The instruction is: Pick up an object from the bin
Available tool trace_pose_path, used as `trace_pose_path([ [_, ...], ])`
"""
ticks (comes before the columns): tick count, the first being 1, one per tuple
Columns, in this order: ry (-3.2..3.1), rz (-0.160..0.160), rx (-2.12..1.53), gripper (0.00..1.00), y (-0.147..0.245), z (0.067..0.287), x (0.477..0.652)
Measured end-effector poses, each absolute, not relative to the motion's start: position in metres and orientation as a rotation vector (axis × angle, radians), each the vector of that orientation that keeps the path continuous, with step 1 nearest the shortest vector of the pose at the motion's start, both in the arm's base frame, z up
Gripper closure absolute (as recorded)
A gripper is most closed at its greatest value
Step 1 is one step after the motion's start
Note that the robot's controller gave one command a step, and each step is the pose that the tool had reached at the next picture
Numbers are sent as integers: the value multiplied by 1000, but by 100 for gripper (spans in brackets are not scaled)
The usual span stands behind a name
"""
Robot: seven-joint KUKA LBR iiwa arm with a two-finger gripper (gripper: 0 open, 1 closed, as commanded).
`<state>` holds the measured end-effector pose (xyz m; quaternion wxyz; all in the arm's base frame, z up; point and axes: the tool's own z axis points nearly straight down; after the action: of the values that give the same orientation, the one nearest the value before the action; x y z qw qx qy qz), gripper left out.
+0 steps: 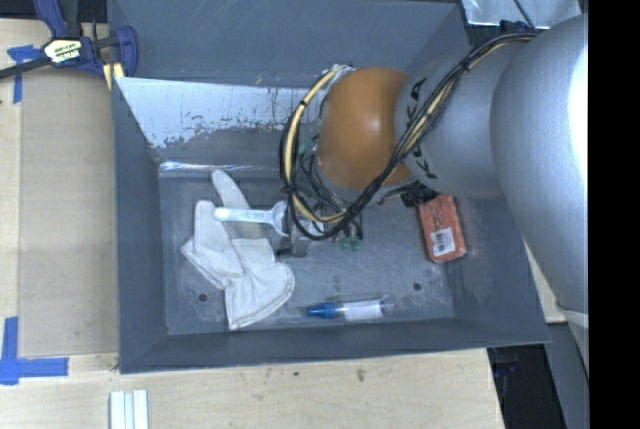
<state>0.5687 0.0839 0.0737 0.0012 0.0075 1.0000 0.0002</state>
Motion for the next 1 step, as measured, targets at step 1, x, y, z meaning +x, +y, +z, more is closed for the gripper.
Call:
trace_pose_path([
  [1,3139,1,25,0,84,74,569],
])
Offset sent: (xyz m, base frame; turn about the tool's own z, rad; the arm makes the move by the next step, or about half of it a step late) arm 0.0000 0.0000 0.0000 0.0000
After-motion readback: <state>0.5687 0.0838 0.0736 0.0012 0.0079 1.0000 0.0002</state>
